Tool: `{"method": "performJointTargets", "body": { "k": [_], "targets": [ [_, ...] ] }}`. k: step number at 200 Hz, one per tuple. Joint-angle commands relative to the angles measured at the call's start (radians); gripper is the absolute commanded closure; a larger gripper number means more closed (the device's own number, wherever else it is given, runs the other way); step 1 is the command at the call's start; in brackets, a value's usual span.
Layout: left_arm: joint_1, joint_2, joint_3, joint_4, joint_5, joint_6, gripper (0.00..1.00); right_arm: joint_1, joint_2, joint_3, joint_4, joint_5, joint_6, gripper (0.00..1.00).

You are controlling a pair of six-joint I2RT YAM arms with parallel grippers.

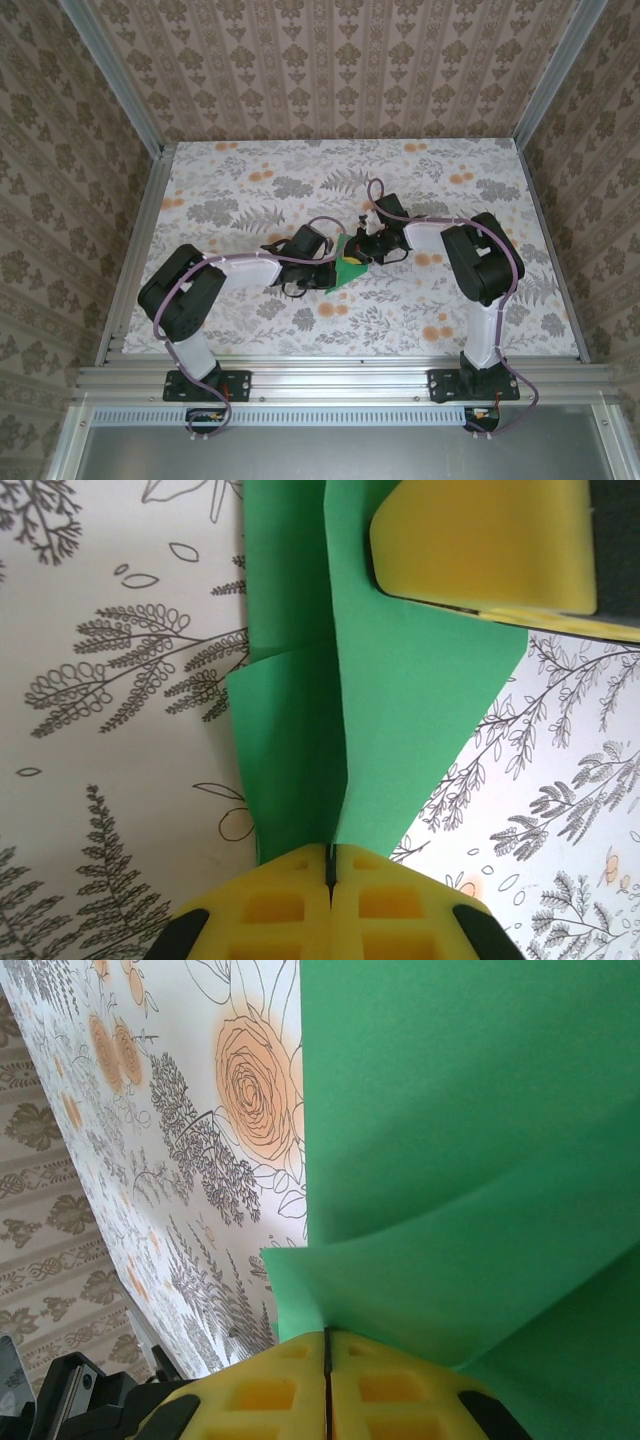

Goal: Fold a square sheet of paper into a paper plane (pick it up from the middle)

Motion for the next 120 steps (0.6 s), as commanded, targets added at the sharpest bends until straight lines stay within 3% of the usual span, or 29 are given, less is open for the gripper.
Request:
{"method": "performJointTargets", "body": {
  "k": [1, 47, 120],
  "targets": [
    [0.023, 0.02, -0.012, 0.033, 0.05, -0.027, 1.0, 0.002, -0.034, 0.012, -0.015, 0.011, -0.003, 0.89],
    [0.061, 0.011, -0.032, 0.065, 0.105, -0.085, 1.0, 0.009, -0.088, -0.04, 0.061, -0.042, 0.026, 0.92],
    [0.062, 0.038, -0.031, 0.084, 0.129, -0.112, 1.0, 0.036, 0.041, 0.031, 0.089, -0.038, 0.051, 0.93]
  ]
}}
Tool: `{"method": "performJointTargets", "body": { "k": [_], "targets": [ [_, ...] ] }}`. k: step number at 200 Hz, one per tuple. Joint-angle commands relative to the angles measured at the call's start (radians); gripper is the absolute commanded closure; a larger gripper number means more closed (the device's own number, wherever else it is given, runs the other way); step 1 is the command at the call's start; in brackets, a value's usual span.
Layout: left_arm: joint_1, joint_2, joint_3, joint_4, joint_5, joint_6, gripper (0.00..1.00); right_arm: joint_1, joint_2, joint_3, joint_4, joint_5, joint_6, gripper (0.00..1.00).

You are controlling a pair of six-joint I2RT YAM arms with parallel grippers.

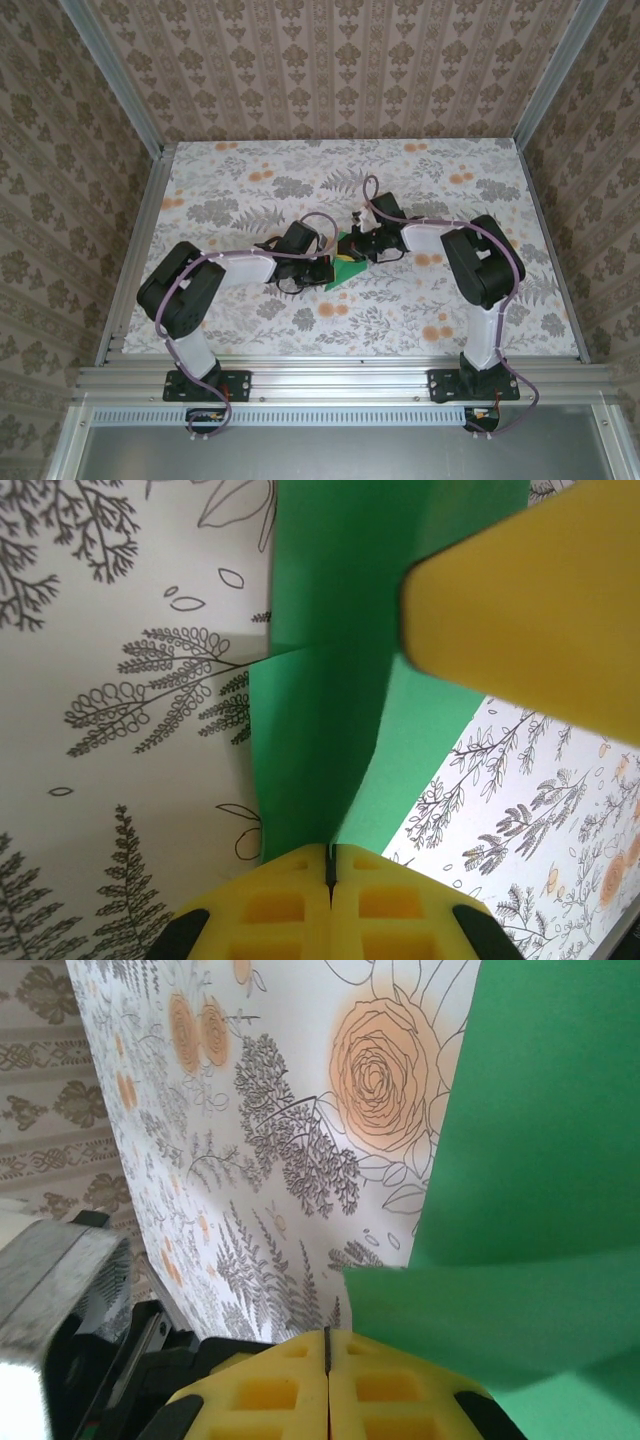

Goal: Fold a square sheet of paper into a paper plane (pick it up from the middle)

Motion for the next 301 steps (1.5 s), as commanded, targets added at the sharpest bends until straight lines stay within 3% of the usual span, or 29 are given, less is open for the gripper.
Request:
{"method": "performJointTargets", "body": {
  "k": [1, 38, 66, 104, 134, 141, 194, 217, 230, 253, 263, 301],
  "targets": [
    [0.003, 0.026, -0.007, 0.019, 0.026, -0.025, 1.0, 0.002, 0.049, 0.03, 0.007, 0.002, 0.019, 0.93],
    [0.001, 0.027, -0.001, 0.009, 0.025, -0.015, 1.0, -0.001, 0.103, 0.039, 0.001, 0.043, 0.005, 0.94],
    [-0.018, -0.007, 0.026, -0.086, -0.045, 0.038, 0.84, -0.002, 0.117, 0.035, -0.012, 0.064, -0.006, 0.94],
    [-0.056, -0.024, 0.063, -0.215, -0.139, 0.11, 0.79, -0.004, 0.115, 0.033, -0.019, 0.065, -0.011, 0.93],
    [-0.064, -0.022, 0.063, -0.233, -0.168, 0.128, 0.81, -0.004, 0.118, 0.034, -0.028, 0.064, -0.017, 0.94],
    [-0.064, -0.024, 0.062, -0.231, -0.168, 0.13, 0.86, -0.003, 0.118, 0.033, -0.029, 0.064, -0.02, 0.94],
    [-0.032, -0.037, 0.021, -0.157, -0.086, 0.076, 0.97, -0.004, 0.125, 0.039, -0.089, 0.091, -0.061, 0.94],
    [-0.015, -0.078, 0.01, -0.173, -0.085, 0.059, 0.87, -0.003, 0.124, 0.039, -0.097, 0.099, -0.067, 0.94],
    [-0.013, -0.122, 0.015, -0.205, -0.1, 0.063, 0.75, -0.003, 0.124, 0.042, -0.099, 0.1, -0.069, 0.94],
    [-0.014, -0.197, 0.028, -0.23, -0.112, 0.058, 0.68, -0.002, 0.125, 0.044, -0.101, 0.104, -0.067, 0.94],
    [-0.015, -0.212, 0.042, -0.241, -0.108, 0.062, 0.69, -0.003, 0.124, 0.042, -0.1, 0.105, -0.066, 0.94],
    [-0.04, -0.138, 0.113, -0.23, 0.004, 0.113, 0.87, -0.003, 0.126, 0.039, -0.096, 0.114, -0.056, 0.94]
  ]
}}
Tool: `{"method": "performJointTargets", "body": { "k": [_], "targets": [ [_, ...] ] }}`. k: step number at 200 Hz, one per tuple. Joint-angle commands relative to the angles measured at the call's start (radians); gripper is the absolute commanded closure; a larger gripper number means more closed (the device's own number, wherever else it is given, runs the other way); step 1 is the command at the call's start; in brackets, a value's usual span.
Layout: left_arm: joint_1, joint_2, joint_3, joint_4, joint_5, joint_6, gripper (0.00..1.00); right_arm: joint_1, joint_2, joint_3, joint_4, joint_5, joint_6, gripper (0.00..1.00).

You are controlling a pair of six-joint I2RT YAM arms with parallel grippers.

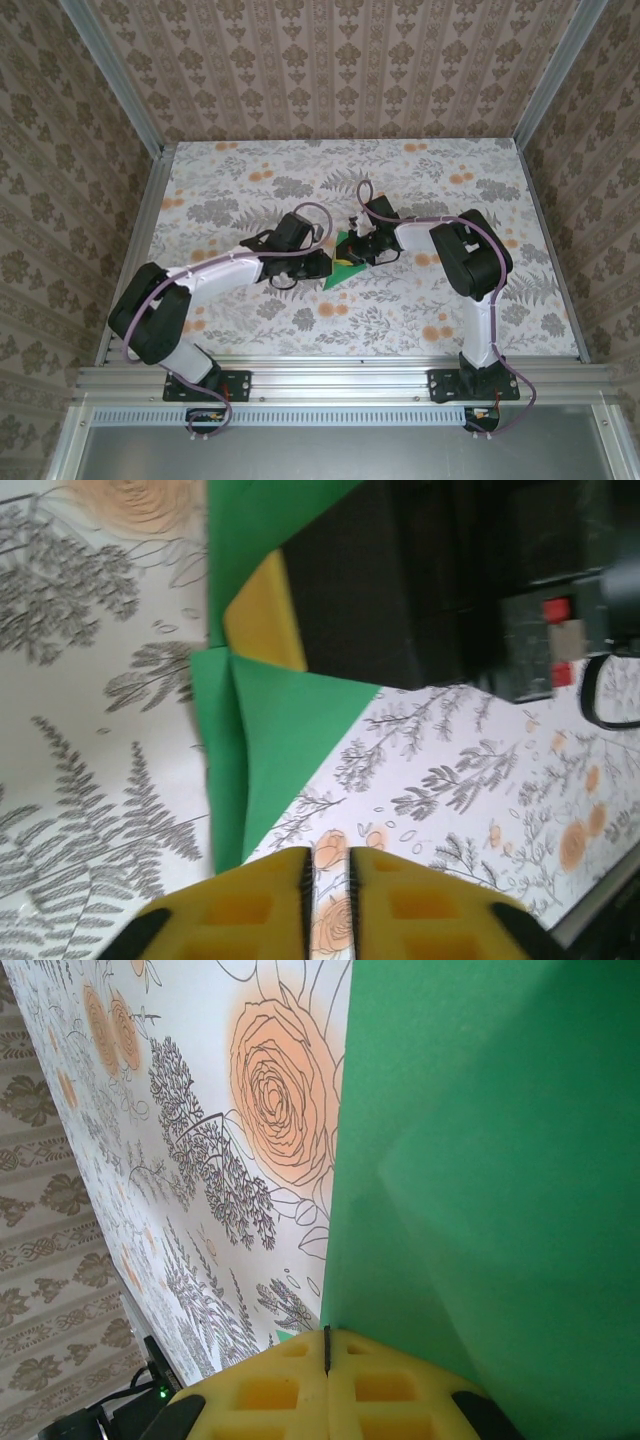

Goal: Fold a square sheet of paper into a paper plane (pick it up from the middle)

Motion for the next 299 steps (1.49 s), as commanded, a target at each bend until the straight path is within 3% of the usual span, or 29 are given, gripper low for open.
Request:
{"method": "performJointTargets", "body": {
  "k": [1, 27, 71, 138, 161, 232, 299],
  "targets": [
    [-0.019, 0.056, 0.058, -0.028, 0.081, 0.042, 0.87, -0.005, 0.045, 0.0, -0.06, 0.093, -0.01, 0.94],
    [-0.02, 0.127, 0.068, 0.008, 0.097, 0.054, 0.92, -0.005, 0.049, 0.001, -0.057, 0.09, -0.005, 0.95],
    [0.017, 0.196, 0.04, 0.092, 0.154, 0.05, 0.93, -0.005, 0.046, 0.005, -0.079, 0.095, -0.016, 0.95],
    [0.056, 0.258, -0.028, 0.112, 0.156, 0.069, 0.94, -0.006, 0.045, 0.005, -0.102, 0.104, -0.028, 0.95],
    [0.063, 0.252, -0.054, 0.097, 0.132, 0.076, 0.95, -0.006, 0.045, 0.009, -0.114, 0.107, -0.034, 0.95],
    [0.076, 0.207, -0.198, 0.183, 0.203, 0.009, 0.95, -0.005, 0.049, 0.023, -0.14, 0.117, -0.045, 0.95],
    [0.078, 0.151, -0.245, 0.162, 0.255, 0.006, 0.93, -0.006, 0.053, 0.022, -0.143, 0.124, -0.047, 0.95]
  ]
}}
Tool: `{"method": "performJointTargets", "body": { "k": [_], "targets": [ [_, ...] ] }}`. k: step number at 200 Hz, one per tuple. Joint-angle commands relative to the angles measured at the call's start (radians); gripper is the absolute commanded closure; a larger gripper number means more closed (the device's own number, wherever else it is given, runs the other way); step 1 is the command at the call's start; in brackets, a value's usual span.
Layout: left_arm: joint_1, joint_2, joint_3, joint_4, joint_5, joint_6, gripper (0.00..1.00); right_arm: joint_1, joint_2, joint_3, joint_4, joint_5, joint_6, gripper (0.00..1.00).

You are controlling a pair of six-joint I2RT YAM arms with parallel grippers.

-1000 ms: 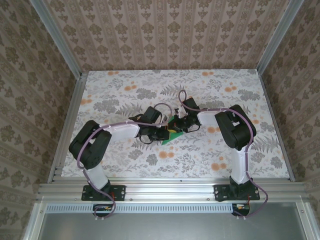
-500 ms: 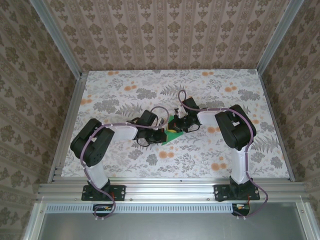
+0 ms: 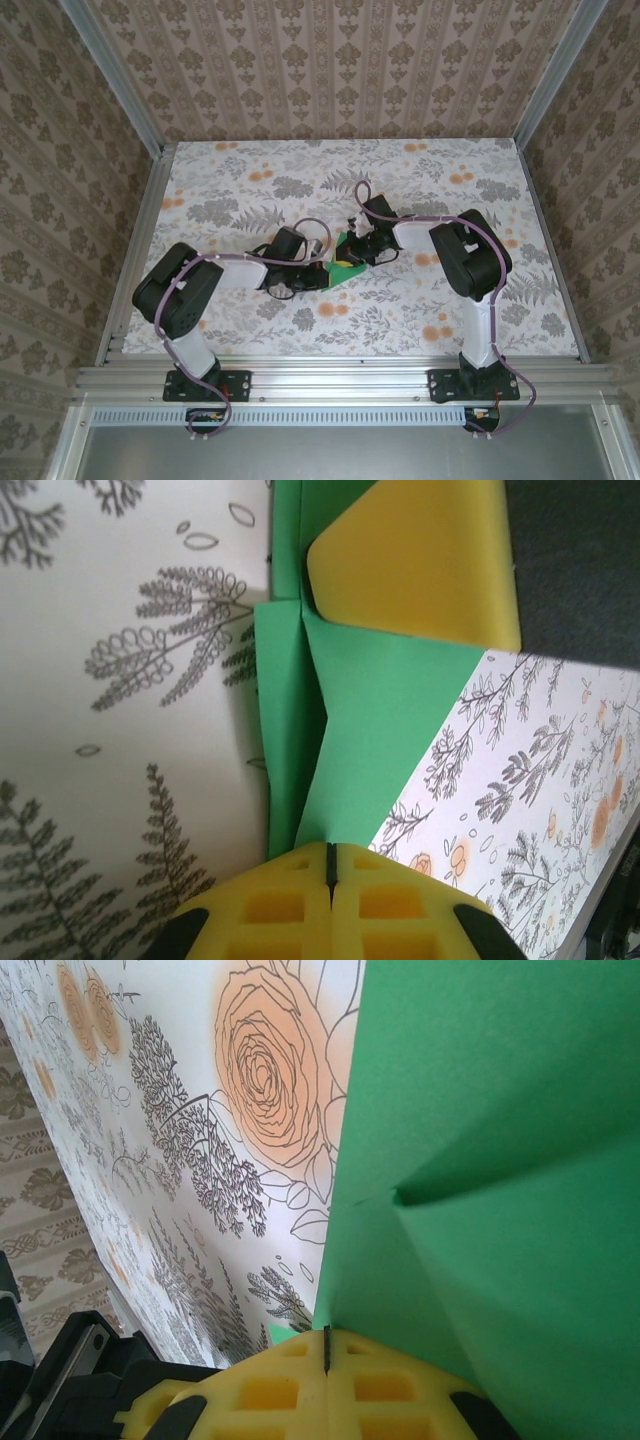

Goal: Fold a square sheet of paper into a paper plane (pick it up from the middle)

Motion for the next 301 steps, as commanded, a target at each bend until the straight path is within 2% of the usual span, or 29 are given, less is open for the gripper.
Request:
{"method": "performJointTargets", "body": {
  "k": [1, 81, 115, 139, 208, 262, 301],
  "targets": [
    [0.002, -0.019, -0.06, -0.172, 0.05, -0.016, 0.93, -0.014, 0.053, -0.004, -0.07, 0.104, -0.023, 0.95],
    [0.01, -0.08, -0.084, -0.269, 0.023, -0.02, 0.92, -0.012, 0.046, -0.007, -0.063, 0.094, -0.021, 0.95],
    [0.009, -0.207, -0.014, -0.339, -0.042, -0.001, 0.91, -0.01, 0.04, -0.011, -0.062, 0.095, -0.021, 0.95],
    [0.005, -0.227, 0.07, -0.356, -0.108, 0.037, 0.9, -0.011, 0.034, -0.011, -0.058, 0.1, -0.017, 0.95],
    [-0.065, -0.009, 0.241, -0.298, -0.123, 0.068, 0.91, -0.011, 0.024, -0.008, -0.053, 0.111, -0.002, 0.95],
    [-0.068, 0.091, 0.233, -0.335, -0.234, 0.051, 0.96, -0.01, -0.012, -0.011, -0.046, 0.11, -0.001, 0.94],
    [-0.075, 0.099, 0.194, -0.332, -0.239, 0.032, 0.99, -0.01, -0.085, -0.025, -0.041, 0.115, 0.004, 0.94]
  ]
}}
